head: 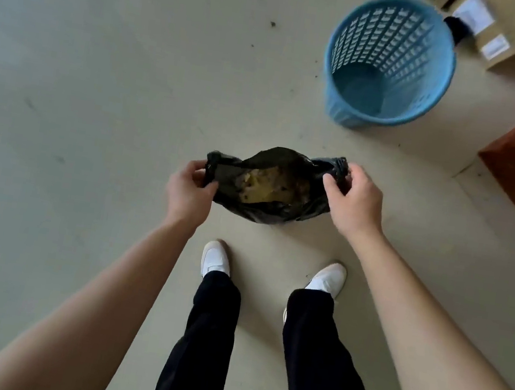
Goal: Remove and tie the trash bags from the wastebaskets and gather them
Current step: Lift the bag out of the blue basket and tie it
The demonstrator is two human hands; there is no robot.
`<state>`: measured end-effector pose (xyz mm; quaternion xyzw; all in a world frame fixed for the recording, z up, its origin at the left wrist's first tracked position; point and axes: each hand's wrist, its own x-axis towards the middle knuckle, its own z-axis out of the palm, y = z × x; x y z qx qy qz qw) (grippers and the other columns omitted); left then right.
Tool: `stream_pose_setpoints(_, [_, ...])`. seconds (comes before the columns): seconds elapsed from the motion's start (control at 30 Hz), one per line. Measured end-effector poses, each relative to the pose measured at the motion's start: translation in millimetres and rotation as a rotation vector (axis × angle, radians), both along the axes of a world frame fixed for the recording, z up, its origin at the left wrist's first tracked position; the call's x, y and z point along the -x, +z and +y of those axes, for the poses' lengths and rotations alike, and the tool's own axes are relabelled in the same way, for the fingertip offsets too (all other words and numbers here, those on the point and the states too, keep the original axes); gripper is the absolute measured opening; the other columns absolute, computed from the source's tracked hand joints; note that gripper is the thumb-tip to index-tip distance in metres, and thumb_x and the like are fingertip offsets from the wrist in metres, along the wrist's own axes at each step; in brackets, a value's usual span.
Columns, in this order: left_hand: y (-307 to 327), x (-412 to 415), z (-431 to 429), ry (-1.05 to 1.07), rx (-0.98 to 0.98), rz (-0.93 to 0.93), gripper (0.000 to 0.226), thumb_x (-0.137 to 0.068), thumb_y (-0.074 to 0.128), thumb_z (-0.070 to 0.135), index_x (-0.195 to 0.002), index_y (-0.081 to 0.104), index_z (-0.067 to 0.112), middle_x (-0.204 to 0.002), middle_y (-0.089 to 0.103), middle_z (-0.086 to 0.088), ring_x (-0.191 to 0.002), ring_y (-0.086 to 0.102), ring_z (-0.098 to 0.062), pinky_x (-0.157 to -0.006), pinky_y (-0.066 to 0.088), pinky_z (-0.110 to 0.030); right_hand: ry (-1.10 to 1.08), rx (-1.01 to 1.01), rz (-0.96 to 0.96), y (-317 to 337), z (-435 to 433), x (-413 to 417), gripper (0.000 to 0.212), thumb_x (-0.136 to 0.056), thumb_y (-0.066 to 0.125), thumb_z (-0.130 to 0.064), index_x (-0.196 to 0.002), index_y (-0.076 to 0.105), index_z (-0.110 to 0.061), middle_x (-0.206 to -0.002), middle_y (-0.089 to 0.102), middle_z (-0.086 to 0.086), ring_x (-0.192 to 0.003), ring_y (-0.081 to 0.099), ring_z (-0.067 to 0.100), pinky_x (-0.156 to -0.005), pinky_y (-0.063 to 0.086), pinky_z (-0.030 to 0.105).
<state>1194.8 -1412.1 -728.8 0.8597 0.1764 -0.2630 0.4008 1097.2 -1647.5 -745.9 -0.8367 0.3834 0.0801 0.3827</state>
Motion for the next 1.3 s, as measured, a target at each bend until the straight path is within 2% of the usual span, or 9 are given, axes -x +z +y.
stream_pose_setpoints(0.17, [-73.5,19.3,19.4,0.113,0.185,-0.065,0.089,-0.074,0.087,0.030,-0.147,0.039,0.020,-0.134,0.052,-0.003,-0.125,0.052,-0.008,-0.101,0.049,-0.025,-0.135,-0.159,-0.094,-63.7,29.5,30.0,0.095,-0.074,0.080,-0.049,-0.149,0.029,-0.021,-0.135,0.037,-0.005,-0.121,0.049,0.011,-0.099,0.046,0.025])
stream_pose_setpoints(0.33, [-121.5,65.2,50.6,-0.268,-0.046,0.162,0.145,-0.050,0.083,0.071,-0.158,-0.004,0.027,-0.163,0.008,0.001,-0.152,0.007,-0.016,-0.123,0.015,-0.039,0.004,-0.054,0.060,-108.9,36.8,66.6,0.132,-0.064,0.069,-0.076,-0.155,-0.007,-0.018,-0.164,-0.001,0.009,-0.151,-0.004,0.019,-0.124,0.007,0.043])
stream_pose_setpoints(0.57, [-194.1,21.2,24.8,-0.316,0.031,-0.009,0.121,-0.054,0.081,0.075,-0.153,0.022,0.041,-0.162,0.025,0.001,-0.149,0.026,-0.025,-0.116,0.033,-0.051,0.066,-0.066,0.282,-149.3,-10.9,39.9,0.144,-0.052,0.061,-0.087,-0.153,-0.021,-0.026,-0.164,-0.020,0.004,-0.152,-0.013,0.022,-0.123,0.000,0.045])
stream_pose_setpoints(0.67, [-196.2,-10.6,-18.7,-0.336,0.047,-0.083,0.081,-0.090,0.055,0.065,-0.155,0.022,0.030,-0.165,0.015,-0.006,-0.153,0.010,-0.024,-0.123,0.013,-0.040,0.093,-0.033,0.155,-158.3,-20.6,-5.0,0.117,-0.066,0.057,-0.083,-0.156,0.006,-0.029,-0.165,-0.012,0.004,-0.152,-0.007,0.024,-0.121,0.002,0.042])
stream_pose_setpoints(0.77, [-174.7,-29.7,-54.8,-0.361,0.152,-0.100,0.051,-0.105,0.038,0.044,-0.150,0.037,0.020,-0.159,0.031,0.000,-0.151,0.018,-0.015,-0.124,0.011,-0.038,0.117,-0.086,0.041,-165.6,-16.1,-38.7,0.079,-0.077,0.046,-0.083,-0.123,0.058,-0.020,-0.139,0.054,0.010,-0.133,0.045,0.035,-0.110,0.038,0.045])
stream_pose_setpoints(0.87, [-156.4,-30.7,-67.1,-0.064,0.456,0.120,0.043,-0.105,0.040,0.039,-0.108,0.071,0.010,-0.106,0.076,0.003,-0.107,0.069,-0.013,-0.104,0.049,-0.042,0.089,-0.305,0.125,-165.0,-3.8,-36.0,0.058,-0.086,0.057,-0.066,-0.120,0.064,-0.020,-0.120,0.069,0.005,-0.115,0.061,0.028,-0.090,0.047,0.030])
stream_pose_setpoints(1.0, [-153.7,-22.8,-63.7,0.492,0.603,0.238,0.039,-0.103,0.046,0.039,-0.080,0.051,0.008,-0.047,0.044,0.001,-0.049,0.055,-0.018,-0.088,0.056,-0.040,0.080,-0.284,0.170,-164.2,1.8,-8.4,0.061,-0.079,0.072,-0.057,-0.126,0.054,-0.022,-0.116,0.067,-0.001,-0.111,0.061,0.023,-0.087,0.046,0.027])
stream_pose_setpoints(1.17, [-168.1,-24.7,-45.1,0.382,0.649,0.383,0.064,-0.076,0.064,0.071,-0.110,0.053,0.018,-0.057,0.035,0.009,-0.049,0.038,-0.005,-0.058,0.041,-0.019,0.160,-0.242,0.249,-166.6,-0.5,10.0,0.046,-0.085,0.068,-0.051,-0.123,0.062,-0.026,-0.113,0.072,-0.001,-0.111,0.063,0.023,-0.093,0.049,0.032])
stream_pose_setpoints(1.3, [-178.1,-19.4,-29.1,0.000,0.628,0.391,0.043,-0.081,0.078,0.011,-0.118,0.055,0.005,-0.093,0.073,-0.006,-0.083,0.071,-0.019,-0.080,0.056,-0.038,0.318,-0.141,0.306,-162.8,2.4,-0.6,0.039,-0.098,0.049,-0.049,-0.119,0.063,-0.020,-0.113,0.071,0.012,-0.115,0.059,0.036,-0.101,0.041,0.040])
